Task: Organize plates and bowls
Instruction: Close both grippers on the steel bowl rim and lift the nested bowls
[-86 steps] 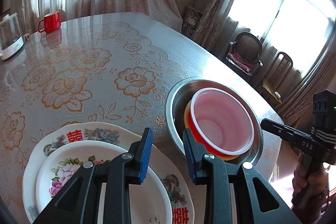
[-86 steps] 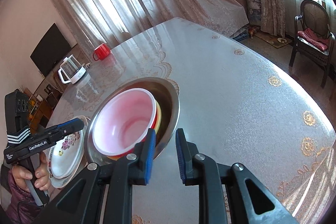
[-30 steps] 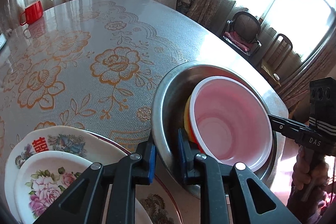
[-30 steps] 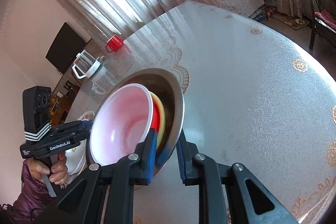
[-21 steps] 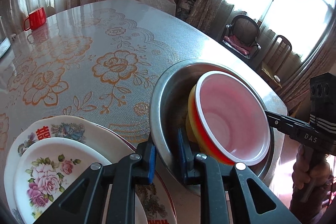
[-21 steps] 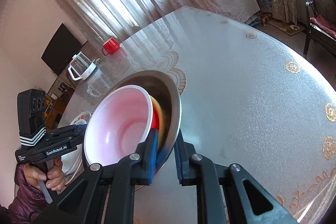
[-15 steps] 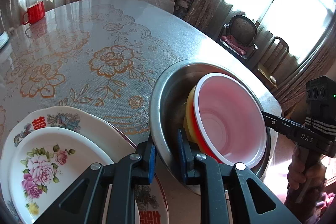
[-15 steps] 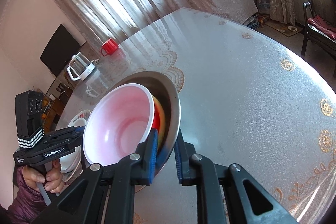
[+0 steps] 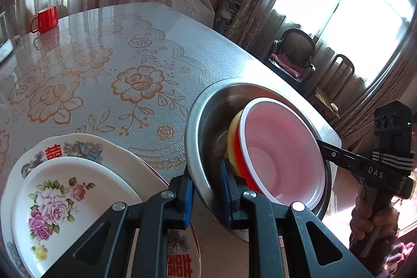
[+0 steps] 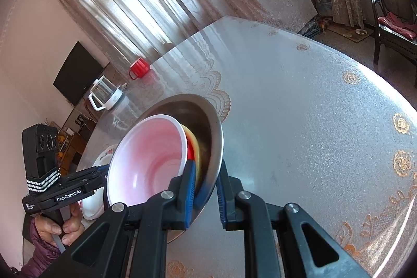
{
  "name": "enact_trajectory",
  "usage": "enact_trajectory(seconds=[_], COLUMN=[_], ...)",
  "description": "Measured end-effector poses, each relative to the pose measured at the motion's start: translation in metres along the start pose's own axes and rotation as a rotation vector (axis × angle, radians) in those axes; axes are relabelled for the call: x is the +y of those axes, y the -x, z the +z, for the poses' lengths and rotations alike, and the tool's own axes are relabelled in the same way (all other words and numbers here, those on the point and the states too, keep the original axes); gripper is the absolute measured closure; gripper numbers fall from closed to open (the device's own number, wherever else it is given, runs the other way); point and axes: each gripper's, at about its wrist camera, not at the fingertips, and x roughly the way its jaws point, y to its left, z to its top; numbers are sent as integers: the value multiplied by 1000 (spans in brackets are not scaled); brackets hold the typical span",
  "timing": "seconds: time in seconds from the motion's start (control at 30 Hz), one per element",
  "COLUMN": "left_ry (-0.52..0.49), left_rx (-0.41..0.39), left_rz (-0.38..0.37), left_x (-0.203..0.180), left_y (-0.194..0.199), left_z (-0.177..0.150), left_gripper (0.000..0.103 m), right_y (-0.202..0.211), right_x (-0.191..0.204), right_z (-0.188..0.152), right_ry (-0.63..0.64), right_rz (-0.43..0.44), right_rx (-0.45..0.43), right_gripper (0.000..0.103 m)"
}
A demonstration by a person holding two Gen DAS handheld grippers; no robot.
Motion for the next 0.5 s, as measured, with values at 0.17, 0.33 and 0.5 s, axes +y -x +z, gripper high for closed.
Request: enact_trajectory(seconds=[0.17, 0.33, 0.5], left_ry=[12, 23, 37], left_rx=[-22, -42, -66], left_rz=[-16, -22, -17], left_x=[4, 9, 19], left_y=[9, 19, 33], left_z=[1, 3, 5], left_gripper=[84, 85, 85], right_y=[0, 2, 0], right_x=[6, 16, 30], right_z=[0, 5, 9], right_ry=[3, 14, 37], right_rz=[10, 24, 40], right_rx=[-1, -16, -14], right_gripper=[89, 89, 89])
